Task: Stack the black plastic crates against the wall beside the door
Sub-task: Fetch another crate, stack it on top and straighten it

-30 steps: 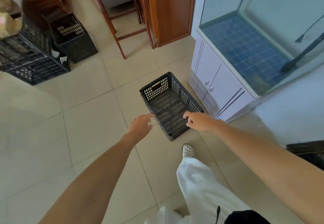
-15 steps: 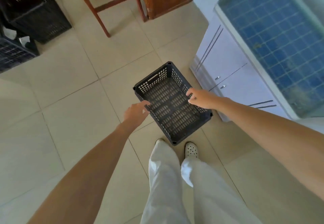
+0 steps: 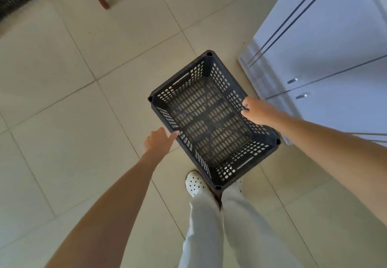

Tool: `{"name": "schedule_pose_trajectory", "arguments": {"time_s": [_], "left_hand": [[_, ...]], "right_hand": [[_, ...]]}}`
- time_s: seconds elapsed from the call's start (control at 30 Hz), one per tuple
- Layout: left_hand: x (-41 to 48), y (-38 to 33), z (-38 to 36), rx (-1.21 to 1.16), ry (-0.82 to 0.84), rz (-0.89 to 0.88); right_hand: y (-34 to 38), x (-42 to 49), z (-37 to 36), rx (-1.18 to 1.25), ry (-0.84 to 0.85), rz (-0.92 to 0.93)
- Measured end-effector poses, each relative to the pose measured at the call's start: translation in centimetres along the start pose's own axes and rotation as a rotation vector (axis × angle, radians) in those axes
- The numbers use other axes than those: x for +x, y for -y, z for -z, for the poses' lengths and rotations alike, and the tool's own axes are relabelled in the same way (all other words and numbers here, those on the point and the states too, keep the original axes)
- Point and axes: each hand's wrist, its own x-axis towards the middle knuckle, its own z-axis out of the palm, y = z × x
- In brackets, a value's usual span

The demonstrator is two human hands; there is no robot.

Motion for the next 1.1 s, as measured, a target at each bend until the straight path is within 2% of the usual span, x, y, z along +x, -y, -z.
{"name": "schedule_pose_trajectory", "arguments": {"time_s": [0.17, 0.37, 0.47, 0.53, 0.6, 0.67, 0.83, 1.1], "left_hand": [[5.7, 0.7, -6.6, -0.237, 0.134, 0.208], [8.4, -0.5, -10.8, -0.688, 0.064, 0.22], [8.9, -1.0, -10.8, -0.737, 0.04, 0.238], [9.1, -0.9, -10.5, -0.705, 0.032, 0.238], [8.9, -0.7, -9.7, -0.733, 0.045, 0.249], [8.5, -0.4, -8.6, -0.769, 0.054, 0.25], [6.2, 0.0, -2.6, -0.74, -0.002, 0.236], [-0.8, 3.3, 10.3, -0.665, -0.094, 0.251]], "right_hand": [[-2.1, 5.2, -4.1, -0.048, -0.065, -0.093], [-3.2, 9.1, -8.4, 0.101, -0.074, -0.25], [-3.6, 10.5, -8.4, 0.244, -0.193, -0.314], [-3.8, 11.3, -7.5, 0.391, -0.189, -0.336], [-3.6, 11.6, -6.2, 0.529, -0.121, -0.357], [-3.1, 11.2, -5.0, 0.567, -0.058, -0.383], [0.0, 8.6, -0.9, 0.469, -0.032, -0.344], [9.8, 2.2, 9.6, 0.3, -0.009, -0.219]]}}
